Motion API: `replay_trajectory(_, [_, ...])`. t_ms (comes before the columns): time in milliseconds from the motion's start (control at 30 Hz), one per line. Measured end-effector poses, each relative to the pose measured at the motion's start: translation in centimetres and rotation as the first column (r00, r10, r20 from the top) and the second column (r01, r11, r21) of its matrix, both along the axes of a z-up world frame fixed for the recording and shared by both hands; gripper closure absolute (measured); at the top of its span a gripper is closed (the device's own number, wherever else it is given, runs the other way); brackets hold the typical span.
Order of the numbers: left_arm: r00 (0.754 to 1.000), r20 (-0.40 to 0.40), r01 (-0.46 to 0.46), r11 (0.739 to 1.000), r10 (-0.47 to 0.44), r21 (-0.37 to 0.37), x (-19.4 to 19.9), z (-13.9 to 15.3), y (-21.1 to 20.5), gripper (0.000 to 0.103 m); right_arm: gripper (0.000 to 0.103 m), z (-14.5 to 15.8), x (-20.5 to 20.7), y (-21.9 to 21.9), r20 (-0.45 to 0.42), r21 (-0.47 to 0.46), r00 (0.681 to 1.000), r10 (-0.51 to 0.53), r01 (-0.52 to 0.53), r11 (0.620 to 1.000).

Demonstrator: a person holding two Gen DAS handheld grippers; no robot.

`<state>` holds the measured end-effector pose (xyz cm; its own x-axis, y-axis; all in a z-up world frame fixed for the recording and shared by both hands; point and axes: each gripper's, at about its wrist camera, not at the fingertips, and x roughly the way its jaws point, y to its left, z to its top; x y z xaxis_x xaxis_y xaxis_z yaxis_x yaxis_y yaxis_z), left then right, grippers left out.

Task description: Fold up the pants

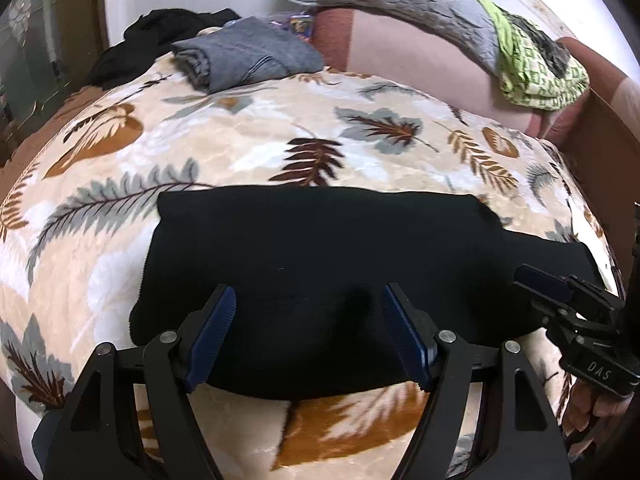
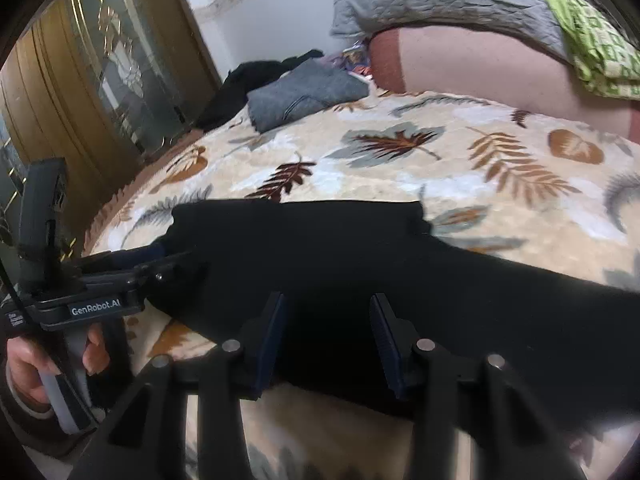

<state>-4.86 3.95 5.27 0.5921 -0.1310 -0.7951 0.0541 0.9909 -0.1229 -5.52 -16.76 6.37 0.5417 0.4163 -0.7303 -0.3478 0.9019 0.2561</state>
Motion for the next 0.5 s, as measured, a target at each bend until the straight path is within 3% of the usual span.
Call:
replay_trajectory(267, [1.000,0.020,0.015,1.000,-0.015,0.023,0.7,-1.0,0.1,0.028,0.058,-2.0,2.7,1.2,-0.043,-0.021,0.998,-0.036,0.035,0.999])
replay_trajectory(500, [1.000,0.022,0.013,1.000,-0.013,0.005,2.2,-1.3,0.4,0.028,0.052,-1.8,4.7,2.1,-0.040,-0.022,0.998,-0.045,0.044,0.999])
